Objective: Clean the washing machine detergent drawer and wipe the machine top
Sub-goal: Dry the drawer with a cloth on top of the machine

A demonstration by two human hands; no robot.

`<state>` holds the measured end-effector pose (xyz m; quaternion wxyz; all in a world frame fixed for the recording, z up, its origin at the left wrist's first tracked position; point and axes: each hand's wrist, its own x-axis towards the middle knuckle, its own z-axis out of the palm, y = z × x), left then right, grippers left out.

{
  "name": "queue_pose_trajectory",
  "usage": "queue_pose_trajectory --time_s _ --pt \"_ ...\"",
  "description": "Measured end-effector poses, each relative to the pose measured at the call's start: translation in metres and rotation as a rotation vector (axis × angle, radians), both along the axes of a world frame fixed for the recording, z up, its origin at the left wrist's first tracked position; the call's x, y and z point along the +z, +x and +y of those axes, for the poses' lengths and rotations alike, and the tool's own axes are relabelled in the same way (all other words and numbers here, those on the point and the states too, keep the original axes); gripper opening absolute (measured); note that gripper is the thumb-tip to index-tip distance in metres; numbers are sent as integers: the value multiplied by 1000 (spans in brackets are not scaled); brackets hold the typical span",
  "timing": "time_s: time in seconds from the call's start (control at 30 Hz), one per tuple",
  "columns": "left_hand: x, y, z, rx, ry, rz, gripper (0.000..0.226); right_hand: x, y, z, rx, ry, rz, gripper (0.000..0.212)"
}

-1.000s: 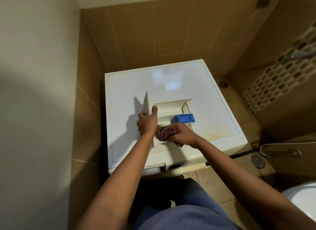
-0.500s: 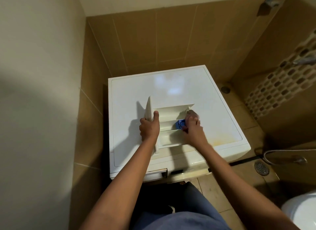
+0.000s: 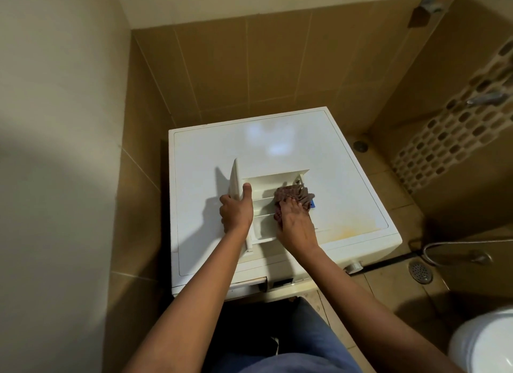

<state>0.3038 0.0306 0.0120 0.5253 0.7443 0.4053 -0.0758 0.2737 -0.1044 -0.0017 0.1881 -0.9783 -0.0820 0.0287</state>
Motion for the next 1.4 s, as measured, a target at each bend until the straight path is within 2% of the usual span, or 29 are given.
queue_pose_trajectory --time_s 0.13,0.23,0.37,0.47,0.57,0.63,0.7,0.77,0.87,0.93,1.0,1.03,1.1,1.17,1.23,1.3,1.37,1.4 --pt "1 0 -1 -36 24 -20 65 0 2 1 -96 19 66 57" --pt "1 0 -1 -40 47 -40 60 -7 6 9 -151 8 69 54" --pt "1 1 -2 -6 38 -40 60 -1 9 -1 -109 -42 -89 34" --pt "1 2 -3 -2 30 -30 60 5 7 -9 -94 -18 -133 34" --pt "2 2 -3 -3 31 -34 60 1 6 -13 -59 -2 -191 43" --pt "3 2 -4 -3 36 -33 59 3 6 -17 1 11 -212 40" --pt "4 1 -4 -10 39 -29 59 4 3 -22 45 22 -166 33" --pt "4 2 -5 -23 40 -26 59 6 -1 -29 71 47 -52 34" --pt "4 2 -5 -33 43 -31 59 15 -5 -48 7 297 90 33" --pt "4 1 -4 -36 42 -36 60 27 -4 -61 -186 661 189 24" --pt "4 1 -3 -43 35 -39 59 37 1 -71 -435 938 122 17" --pt "5 0 -3 -47 32 -45 58 45 4 -76 -547 970 10 15" --pt "5 0 -3 -59 38 -60 54 54 15 -83 -713 937 -199 12" --pt "7 0 -3 -80 50 -70 51 57 30 -86 -733 878 -225 8" --pt "8 0 -4 -96 57 -71 49 47 44 -82 -560 742 -44 10" --pt "10 -1 -5 -113 62 -67 46 33 50 -68 -303 478 188 17" --pt "11 -2 -5 -139 74 -61 41 18 50 -54 -139 195 247 33" --pt "11 -3 -5 -155 80 -58 39 15 51 -49 -129 136 230 40"
